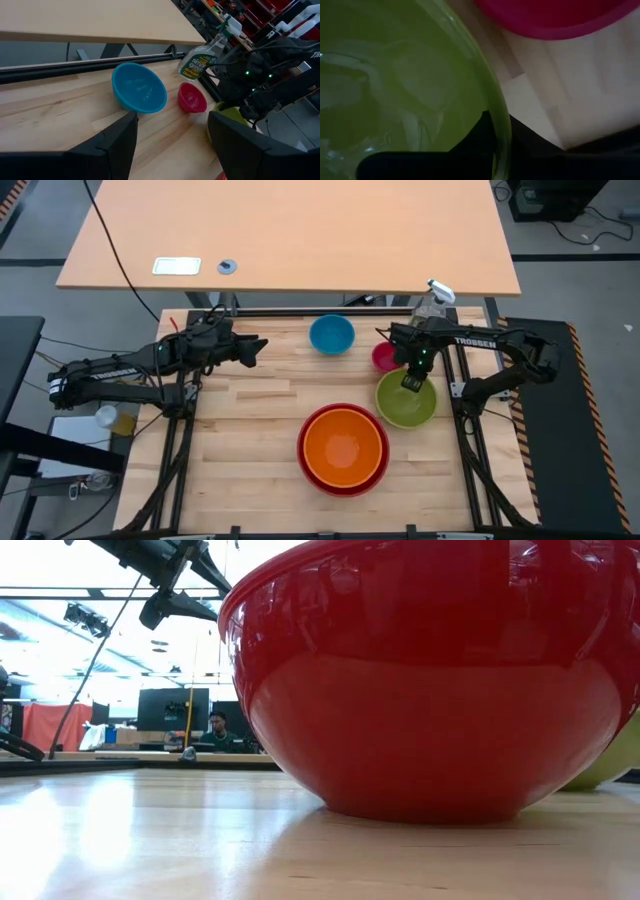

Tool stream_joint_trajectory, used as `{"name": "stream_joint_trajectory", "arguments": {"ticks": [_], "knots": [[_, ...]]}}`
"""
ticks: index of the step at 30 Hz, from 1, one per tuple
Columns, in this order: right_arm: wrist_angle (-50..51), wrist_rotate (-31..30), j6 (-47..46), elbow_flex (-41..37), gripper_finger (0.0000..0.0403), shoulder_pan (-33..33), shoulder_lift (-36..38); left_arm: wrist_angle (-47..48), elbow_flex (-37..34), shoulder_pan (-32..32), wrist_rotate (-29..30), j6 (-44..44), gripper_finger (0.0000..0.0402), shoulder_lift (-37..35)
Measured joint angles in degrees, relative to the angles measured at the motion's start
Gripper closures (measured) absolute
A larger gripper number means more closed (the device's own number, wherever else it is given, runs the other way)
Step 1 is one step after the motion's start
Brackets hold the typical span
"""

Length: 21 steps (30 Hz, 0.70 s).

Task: Nest bowls inside each other
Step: Stack the green bowl on the orange bowl

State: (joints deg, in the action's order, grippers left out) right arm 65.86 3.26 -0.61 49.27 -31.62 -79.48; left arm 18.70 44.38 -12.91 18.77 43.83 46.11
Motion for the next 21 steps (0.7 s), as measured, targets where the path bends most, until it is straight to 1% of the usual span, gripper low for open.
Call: {"name": "stream_joint_trajectory", "arguments": {"ticks": [5,11,13,16,21], "knots": [[4.37,-1.55,2.12,5.09,0.0372,0.00,-0.11,0.00,0.00,0.00,0.00,0.36,0.0157,0.00],[13.55,-1.70,7.35,12.51,0.0379,0.00,-0.12,-0.01,0.00,-0.04,0.01,0.70,0.0157,0.00],[15.35,-1.12,8.44,14.77,0.0379,0.00,-0.11,0.00,0.00,-0.16,0.00,1.09,0.0157,0.00],[15.31,1.41,10.61,17.19,0.0377,0.00,-0.11,0.00,0.00,-0.22,0.01,1.85,0.0157,0.00],[15.88,3.55,13.59,18.37,0.0382,-0.30,-0.09,0.00,0.00,-0.22,0.00,2.13,0.0157,0.00]]}}
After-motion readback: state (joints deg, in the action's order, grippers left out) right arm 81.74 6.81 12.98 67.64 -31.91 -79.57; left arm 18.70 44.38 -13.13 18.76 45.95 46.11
